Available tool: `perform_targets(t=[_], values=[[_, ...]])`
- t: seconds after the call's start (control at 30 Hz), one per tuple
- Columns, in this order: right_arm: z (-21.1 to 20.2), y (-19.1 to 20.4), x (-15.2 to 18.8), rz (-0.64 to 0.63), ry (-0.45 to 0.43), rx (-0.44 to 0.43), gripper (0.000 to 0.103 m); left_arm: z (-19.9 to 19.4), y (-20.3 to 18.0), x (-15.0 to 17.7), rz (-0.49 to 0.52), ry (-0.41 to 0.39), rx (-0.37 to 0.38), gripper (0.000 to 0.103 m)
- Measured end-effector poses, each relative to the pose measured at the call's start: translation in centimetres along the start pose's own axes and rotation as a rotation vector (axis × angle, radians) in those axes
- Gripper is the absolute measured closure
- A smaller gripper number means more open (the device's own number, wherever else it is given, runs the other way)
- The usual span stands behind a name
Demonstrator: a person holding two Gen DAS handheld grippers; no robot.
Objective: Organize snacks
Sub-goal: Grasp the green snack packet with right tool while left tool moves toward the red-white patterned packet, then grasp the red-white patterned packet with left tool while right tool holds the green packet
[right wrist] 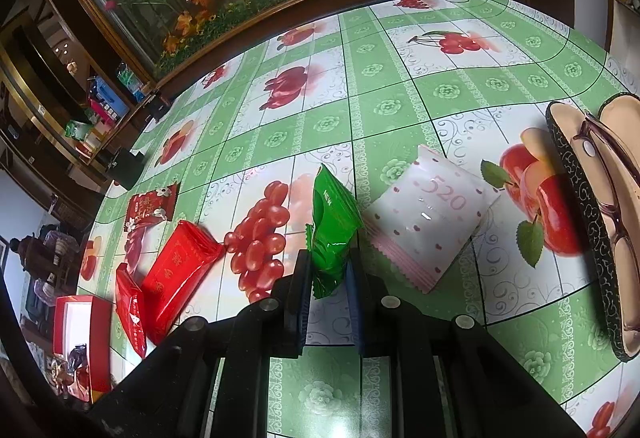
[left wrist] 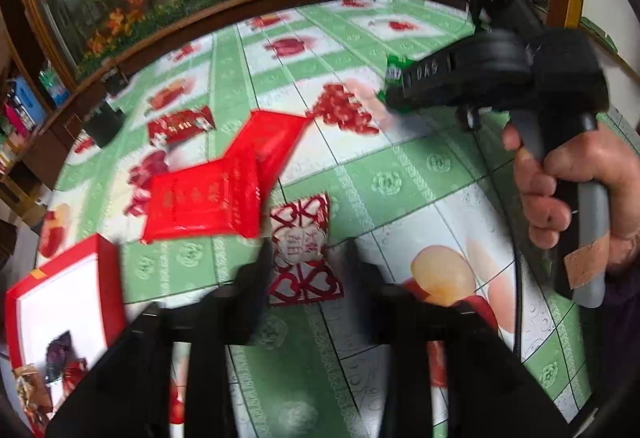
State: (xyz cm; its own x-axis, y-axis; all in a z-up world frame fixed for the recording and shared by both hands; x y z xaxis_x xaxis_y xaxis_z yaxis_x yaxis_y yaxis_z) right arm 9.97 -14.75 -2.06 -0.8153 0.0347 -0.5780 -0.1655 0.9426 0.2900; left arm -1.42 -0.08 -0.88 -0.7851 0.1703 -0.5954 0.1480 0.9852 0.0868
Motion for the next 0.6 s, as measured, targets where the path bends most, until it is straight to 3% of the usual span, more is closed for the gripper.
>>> perform_targets(t=[0.07,0.33,0.47,0.6], values=[[0.0,0.0,0.0,0.000,0.001,0.001,0.086,0.4,0.1,0.2,-0.002,-0.001,-0.009,0.038],[0.0,0.1,0.0,-0.003,0.002,0.007,0.086,2.0,0.4,0.3,-0.068,0.031,0.073,0.039],[0.0,0.1,0.0,-0.005,0.001,0.009,0.086,2.0,1.4,0.2,-0.109,0.026,0.084,0.068],[0.0,0.4,0.1,-0.023,-0.005,0.019,0.086,1.9,1.5,0.2,-0.106,0.016,0.084,0.075]])
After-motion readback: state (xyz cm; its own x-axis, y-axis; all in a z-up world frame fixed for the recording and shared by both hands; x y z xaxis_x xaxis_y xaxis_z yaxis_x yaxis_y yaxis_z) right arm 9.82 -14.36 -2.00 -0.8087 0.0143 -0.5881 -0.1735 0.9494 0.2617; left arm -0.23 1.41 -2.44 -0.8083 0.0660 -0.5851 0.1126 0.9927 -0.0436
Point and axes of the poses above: each gripper's, at about its wrist camera, not at the fingertips, and z roughly the way its jaws point, y to its left, x to its underside, the point moved 4 cm from there along z, roughly the way its jaws point, and after that the axes turned 7 degrees about -z, right-handed, at the moved point
